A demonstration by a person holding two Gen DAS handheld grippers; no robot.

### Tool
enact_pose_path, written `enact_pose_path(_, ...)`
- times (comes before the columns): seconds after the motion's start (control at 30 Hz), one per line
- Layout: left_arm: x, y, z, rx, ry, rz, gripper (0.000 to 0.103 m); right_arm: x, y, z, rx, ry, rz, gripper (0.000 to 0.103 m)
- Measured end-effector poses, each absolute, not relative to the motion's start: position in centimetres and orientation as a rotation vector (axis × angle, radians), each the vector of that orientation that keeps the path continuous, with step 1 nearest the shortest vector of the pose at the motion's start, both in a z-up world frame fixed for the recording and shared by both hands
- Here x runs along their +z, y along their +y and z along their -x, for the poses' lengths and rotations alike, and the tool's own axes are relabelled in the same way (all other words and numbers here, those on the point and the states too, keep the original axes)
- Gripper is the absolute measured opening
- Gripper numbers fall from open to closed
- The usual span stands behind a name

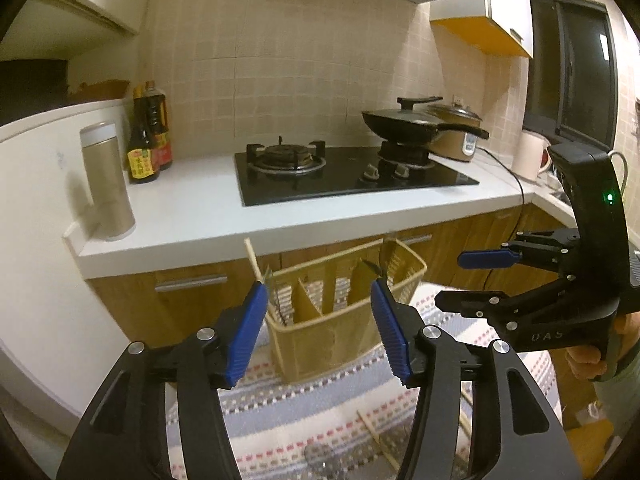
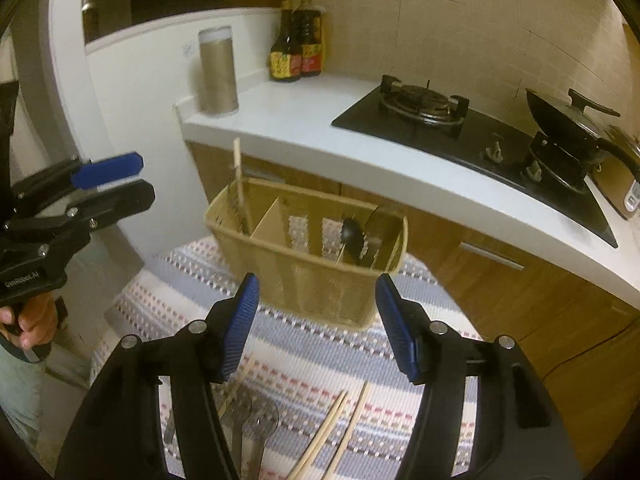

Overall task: Organize utensils
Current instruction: 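Move both open tools back down over the remaining clear spoons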

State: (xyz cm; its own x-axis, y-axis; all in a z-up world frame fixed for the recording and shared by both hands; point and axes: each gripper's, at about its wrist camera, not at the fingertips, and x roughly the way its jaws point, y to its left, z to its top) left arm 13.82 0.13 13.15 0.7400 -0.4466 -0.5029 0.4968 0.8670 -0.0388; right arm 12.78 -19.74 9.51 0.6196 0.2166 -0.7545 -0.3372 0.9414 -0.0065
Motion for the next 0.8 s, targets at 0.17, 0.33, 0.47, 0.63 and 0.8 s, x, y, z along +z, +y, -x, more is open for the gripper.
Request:
enact_pose_path(0.17, 12.0, 1.0, -12.7, -0.496, 0.562, -0.101, 0.053, 8.1, -19.1, -11.4, 0.329, 0.881, 0.168, 0.057)
enact_pose_path(0.33, 9.5, 2.2, -12.3, -0.46, 0.663, -0.074, 0.053, 5.7, -19.1, -10.1, 0.325, 0.941, 0.174, 0.057)
enact_pose_path(0.47, 6.3, 2.7, -12.4, -0.448, 0.783, -0.061, 0.053, 3.4, -19.4, -9.3, 0.334, 1.007, 0.158, 0.057)
enact_pose_path(0.63, 1.8, 2.5, -12.0, -0.46, 0.919, -0.089, 0.053, -0.2, -19.0, -7.7, 0.356, 1.105, 0.175, 0.053)
enact_pose_path(0.8, -1.2, 1.9, -11.8, -0.465, 1.004, -0.126, 0.053, -3.4, -18.3, -6.4, 0.386, 1.179, 0.19, 0.05)
